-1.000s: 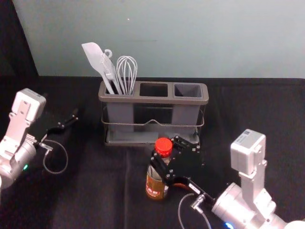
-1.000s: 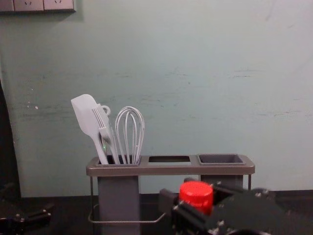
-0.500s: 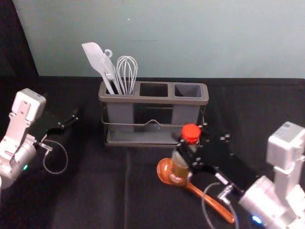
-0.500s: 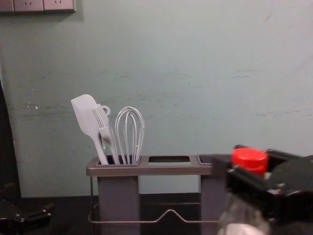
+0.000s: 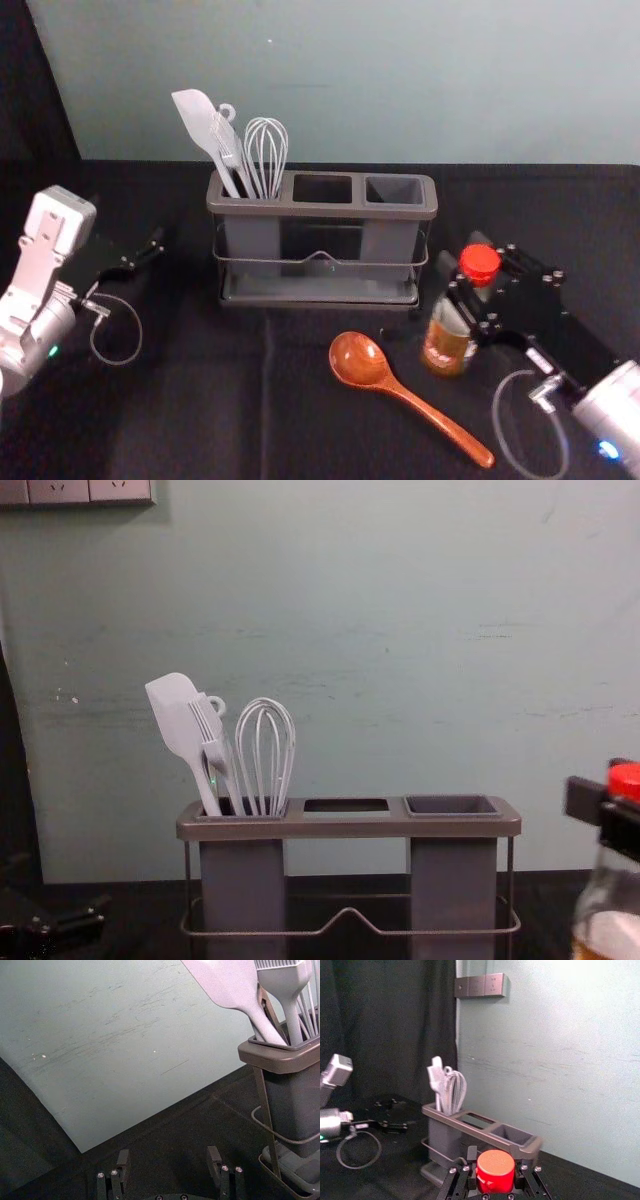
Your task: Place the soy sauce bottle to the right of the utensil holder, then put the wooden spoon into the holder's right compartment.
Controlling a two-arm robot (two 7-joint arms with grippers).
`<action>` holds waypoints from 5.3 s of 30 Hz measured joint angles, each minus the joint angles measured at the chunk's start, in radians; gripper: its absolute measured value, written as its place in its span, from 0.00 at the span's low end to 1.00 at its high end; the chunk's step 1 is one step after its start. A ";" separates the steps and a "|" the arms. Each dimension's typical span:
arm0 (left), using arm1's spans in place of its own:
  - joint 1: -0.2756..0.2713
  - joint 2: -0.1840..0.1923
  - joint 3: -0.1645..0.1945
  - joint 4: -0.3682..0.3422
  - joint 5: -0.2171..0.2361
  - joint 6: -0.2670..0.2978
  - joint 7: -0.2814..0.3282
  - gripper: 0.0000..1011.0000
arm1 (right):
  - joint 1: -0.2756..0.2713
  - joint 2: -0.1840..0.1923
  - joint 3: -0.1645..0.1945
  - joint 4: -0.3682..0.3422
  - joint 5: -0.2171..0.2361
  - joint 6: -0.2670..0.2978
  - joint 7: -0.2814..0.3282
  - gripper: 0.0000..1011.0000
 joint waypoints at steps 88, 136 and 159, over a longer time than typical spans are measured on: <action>0.000 0.000 0.000 0.000 0.000 0.000 0.000 0.99 | 0.491 -0.107 -0.045 0.642 0.204 -0.081 0.117 0.38; 0.000 0.000 0.000 0.000 0.000 0.000 0.000 0.99 | 0.403 -0.088 -0.151 0.317 0.031 0.052 0.052 0.99; 0.000 0.000 0.000 0.000 0.000 0.000 0.000 0.99 | 0.400 -0.160 -0.246 0.301 -0.066 0.244 -0.026 0.99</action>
